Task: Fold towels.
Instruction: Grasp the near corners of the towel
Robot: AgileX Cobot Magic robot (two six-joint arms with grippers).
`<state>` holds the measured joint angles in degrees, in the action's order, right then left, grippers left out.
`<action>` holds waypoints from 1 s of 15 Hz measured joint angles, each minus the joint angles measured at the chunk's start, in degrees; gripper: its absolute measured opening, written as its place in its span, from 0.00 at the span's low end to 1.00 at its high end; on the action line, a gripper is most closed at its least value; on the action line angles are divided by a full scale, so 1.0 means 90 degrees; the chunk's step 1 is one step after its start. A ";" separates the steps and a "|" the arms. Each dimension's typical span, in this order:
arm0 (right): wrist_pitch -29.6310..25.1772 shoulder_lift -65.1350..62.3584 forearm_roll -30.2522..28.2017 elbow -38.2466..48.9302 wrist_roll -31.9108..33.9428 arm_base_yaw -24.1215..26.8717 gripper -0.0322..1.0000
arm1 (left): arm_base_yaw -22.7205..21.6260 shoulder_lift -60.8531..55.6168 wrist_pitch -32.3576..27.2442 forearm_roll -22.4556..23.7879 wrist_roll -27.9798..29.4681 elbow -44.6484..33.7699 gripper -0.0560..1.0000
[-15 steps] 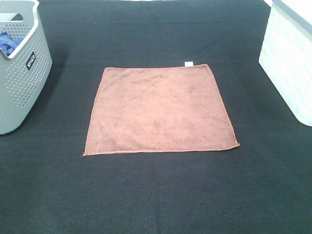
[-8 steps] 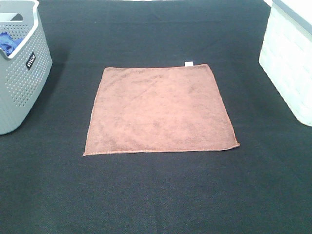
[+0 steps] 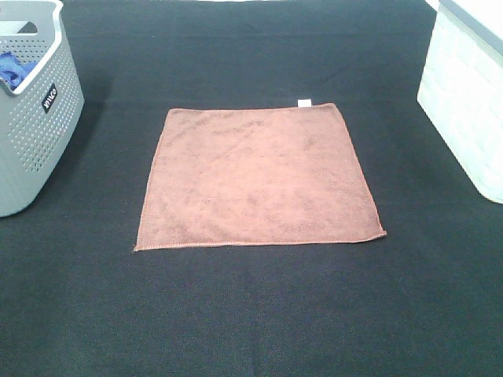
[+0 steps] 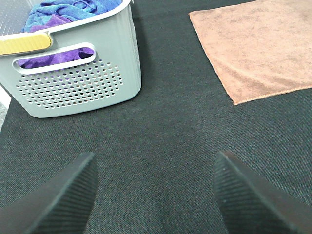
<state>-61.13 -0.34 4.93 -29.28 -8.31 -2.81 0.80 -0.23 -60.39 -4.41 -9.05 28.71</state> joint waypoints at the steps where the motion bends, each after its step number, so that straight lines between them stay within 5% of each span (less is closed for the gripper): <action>1: 0.0000 0.0000 0.0000 0.0000 0.0000 0.0000 0.77 | 0.0000 0.0000 0.0000 0.0000 0.0000 0.0000 0.67; 15: 0.0000 0.0000 0.0000 0.0000 0.0000 0.0000 0.77 | 0.0000 0.0000 0.0000 0.0000 0.0000 0.0000 0.67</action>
<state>-61.13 -0.34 4.93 -29.28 -8.31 -2.81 0.80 -0.23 -60.39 -4.41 -9.05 28.71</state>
